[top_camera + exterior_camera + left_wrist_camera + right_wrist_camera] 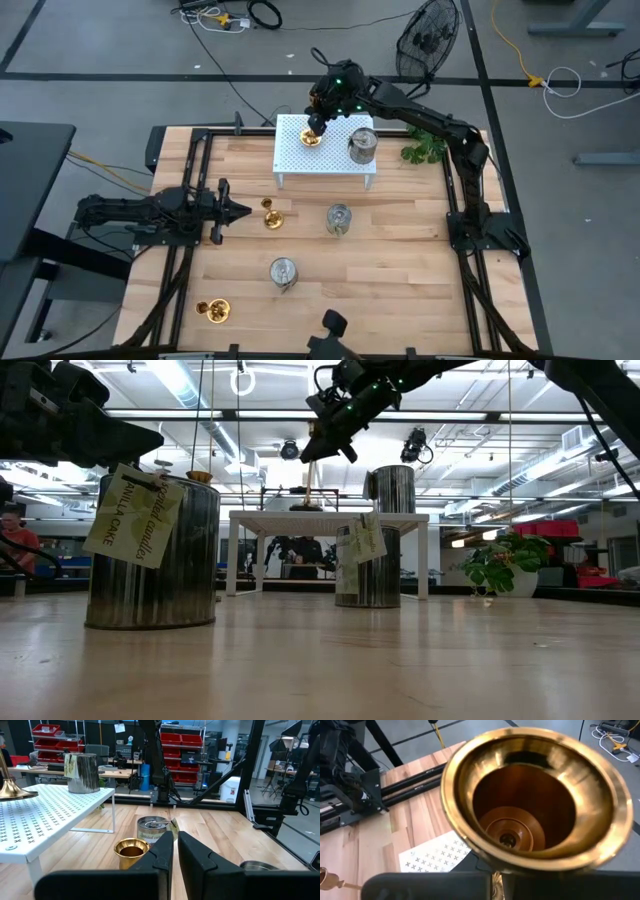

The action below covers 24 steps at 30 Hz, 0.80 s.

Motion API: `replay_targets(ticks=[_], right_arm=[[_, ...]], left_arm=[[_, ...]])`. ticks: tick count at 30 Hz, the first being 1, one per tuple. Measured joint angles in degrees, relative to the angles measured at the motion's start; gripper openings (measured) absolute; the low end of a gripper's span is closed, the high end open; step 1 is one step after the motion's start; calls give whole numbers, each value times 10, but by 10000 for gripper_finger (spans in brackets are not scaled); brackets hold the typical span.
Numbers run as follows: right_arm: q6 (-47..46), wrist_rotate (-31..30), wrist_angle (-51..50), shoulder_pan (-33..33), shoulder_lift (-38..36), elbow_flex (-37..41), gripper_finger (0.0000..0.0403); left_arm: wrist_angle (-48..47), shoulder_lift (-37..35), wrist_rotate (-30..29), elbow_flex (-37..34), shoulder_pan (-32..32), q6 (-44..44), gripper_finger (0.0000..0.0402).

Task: Pick & Place candle stick holders
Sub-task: Adjust the candle holder on the shelf

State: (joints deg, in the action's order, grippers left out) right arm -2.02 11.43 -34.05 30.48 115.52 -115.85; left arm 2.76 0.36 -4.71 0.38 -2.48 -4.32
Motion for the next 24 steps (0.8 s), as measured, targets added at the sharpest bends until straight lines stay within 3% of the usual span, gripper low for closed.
replay_targets(ticks=[24], right_arm=[[44, -35, 17, 1, 13, 1, 9]], left_arm=[[0, 0, -2, 0, 0, 0, 32]])
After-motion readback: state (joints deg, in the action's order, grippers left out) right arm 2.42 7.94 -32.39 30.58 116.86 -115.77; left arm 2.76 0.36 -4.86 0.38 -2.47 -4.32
